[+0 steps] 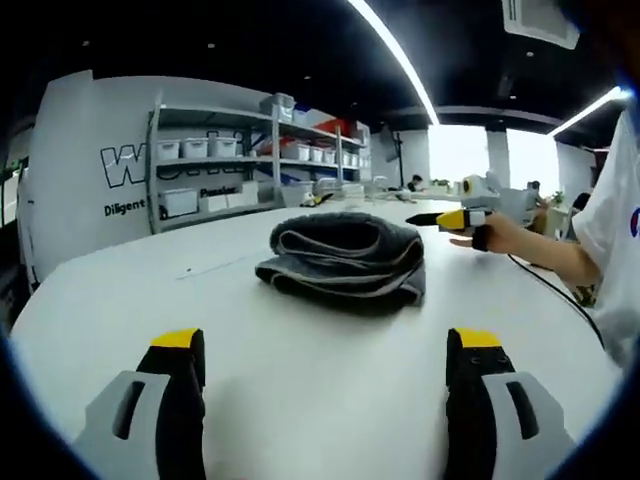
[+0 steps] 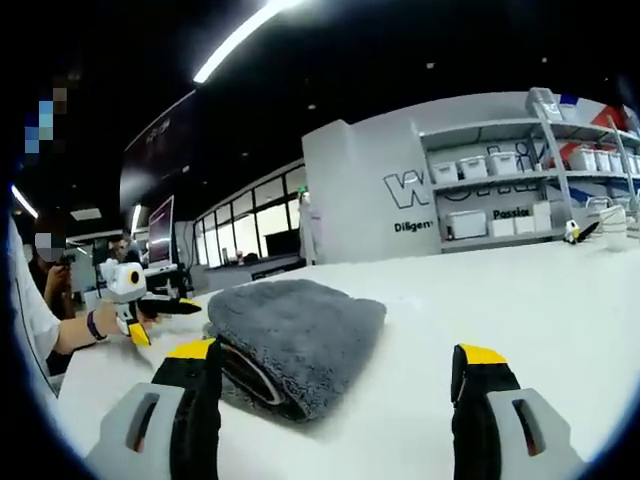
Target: Open the folded towel by lifting each exposed corner and separating the folded layers until the towel lies flat within the target outline without major curled edges
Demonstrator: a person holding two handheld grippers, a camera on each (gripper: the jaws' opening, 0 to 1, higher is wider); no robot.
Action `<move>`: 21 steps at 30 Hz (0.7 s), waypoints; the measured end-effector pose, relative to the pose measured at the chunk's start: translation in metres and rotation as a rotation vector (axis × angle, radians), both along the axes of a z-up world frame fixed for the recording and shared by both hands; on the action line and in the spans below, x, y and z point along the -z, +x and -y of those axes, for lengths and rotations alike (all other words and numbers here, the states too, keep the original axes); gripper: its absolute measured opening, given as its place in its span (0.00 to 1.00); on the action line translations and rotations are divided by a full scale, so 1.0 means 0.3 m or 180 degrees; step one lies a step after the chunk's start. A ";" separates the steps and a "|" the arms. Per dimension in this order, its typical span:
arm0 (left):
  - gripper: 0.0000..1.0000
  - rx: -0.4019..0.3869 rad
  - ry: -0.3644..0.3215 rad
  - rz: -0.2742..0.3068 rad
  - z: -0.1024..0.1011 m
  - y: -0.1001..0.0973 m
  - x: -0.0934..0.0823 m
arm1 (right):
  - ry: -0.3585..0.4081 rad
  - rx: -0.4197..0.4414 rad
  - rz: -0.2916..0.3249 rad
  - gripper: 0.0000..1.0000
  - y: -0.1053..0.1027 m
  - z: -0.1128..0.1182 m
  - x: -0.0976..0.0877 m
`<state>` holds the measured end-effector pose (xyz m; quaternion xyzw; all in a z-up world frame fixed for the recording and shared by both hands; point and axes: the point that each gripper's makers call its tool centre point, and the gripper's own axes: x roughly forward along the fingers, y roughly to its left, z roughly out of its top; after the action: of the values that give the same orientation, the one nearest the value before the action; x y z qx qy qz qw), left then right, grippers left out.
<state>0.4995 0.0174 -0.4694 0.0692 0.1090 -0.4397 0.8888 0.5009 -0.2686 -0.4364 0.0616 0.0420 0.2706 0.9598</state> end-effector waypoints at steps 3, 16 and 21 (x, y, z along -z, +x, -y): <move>0.99 -0.0021 0.0051 0.0010 -0.012 0.001 0.007 | -0.0177 0.0013 0.0090 0.97 -0.003 -0.006 -0.006; 0.99 -0.0115 0.0007 0.0164 -0.039 -0.012 -0.057 | -0.1032 -0.0128 0.0425 0.81 -0.002 -0.283 -0.126; 0.99 -0.0155 -0.0014 0.0196 -0.049 -0.007 -0.069 | -0.1426 -0.0249 0.0347 0.77 0.022 -0.444 -0.107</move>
<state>0.4975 0.0321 -0.4486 0.0780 0.0823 -0.4159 0.9023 0.5074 -0.1353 -0.4044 -0.1694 0.0515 0.2945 0.9391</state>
